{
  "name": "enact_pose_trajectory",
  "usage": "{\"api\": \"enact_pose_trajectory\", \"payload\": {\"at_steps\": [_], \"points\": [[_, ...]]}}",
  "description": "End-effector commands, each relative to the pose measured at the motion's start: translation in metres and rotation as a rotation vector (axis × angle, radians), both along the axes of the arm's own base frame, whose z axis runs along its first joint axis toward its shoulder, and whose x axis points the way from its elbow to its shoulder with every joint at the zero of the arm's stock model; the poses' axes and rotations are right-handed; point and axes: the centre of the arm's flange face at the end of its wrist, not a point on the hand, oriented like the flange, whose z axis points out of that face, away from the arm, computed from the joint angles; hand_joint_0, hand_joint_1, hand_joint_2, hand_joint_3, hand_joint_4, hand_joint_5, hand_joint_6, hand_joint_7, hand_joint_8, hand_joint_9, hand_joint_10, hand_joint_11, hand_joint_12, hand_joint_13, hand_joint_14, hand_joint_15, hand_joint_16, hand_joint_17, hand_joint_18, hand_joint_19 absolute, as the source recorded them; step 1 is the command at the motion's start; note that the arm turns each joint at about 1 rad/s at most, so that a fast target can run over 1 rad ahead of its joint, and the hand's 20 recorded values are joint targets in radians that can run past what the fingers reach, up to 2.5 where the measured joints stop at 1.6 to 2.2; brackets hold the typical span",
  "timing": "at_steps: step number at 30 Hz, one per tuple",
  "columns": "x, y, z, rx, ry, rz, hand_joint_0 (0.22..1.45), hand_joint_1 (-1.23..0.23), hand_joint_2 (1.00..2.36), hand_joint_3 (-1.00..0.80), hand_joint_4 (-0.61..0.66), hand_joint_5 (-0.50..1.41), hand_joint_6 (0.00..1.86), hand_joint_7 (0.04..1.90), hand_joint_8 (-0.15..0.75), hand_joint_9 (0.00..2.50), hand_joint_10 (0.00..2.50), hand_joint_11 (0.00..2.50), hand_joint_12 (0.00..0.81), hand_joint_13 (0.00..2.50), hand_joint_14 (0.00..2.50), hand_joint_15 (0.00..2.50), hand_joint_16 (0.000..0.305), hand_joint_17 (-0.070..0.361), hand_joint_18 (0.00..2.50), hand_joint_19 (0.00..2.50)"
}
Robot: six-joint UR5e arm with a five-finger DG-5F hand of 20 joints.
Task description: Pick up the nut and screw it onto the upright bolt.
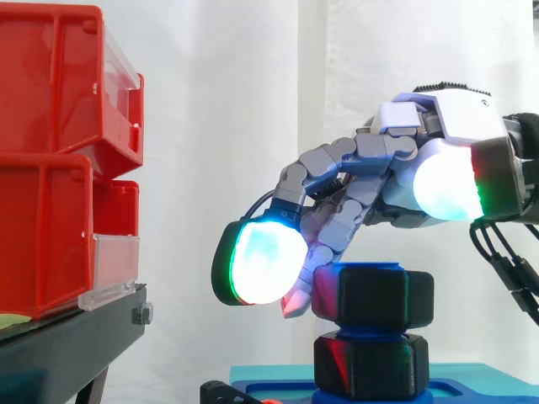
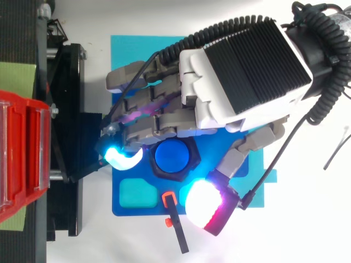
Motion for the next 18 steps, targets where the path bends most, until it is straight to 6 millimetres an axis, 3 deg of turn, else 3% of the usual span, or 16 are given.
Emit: {"api": "enact_pose_trajectory", "payload": {"at_steps": [1, 18], "points": [[0.0002, 0.0003, -0.0007, 0.0, -0.002, 0.0, 0.49, -0.33, 1.0, -0.5, 0.29, -0.08, 0.5, 0.71, 0.331, 0.94, 0.0, 0.0, 0.396, 0.62, 0.0, 0.0, 0.062, 0.14, 0.28, 0.0], [-0.0002, 0.0007, 0.0005, -0.003, -0.005, 0.005, 0.5, -0.36, 1.0, -0.5, 0.3, -0.07, 0.5, 0.78, 0.343, 1.02, 0.0, 0.0, 0.395, 0.68, 0.0, 0.0, 0.057, 0.129, 0.35, 0.0]]}}
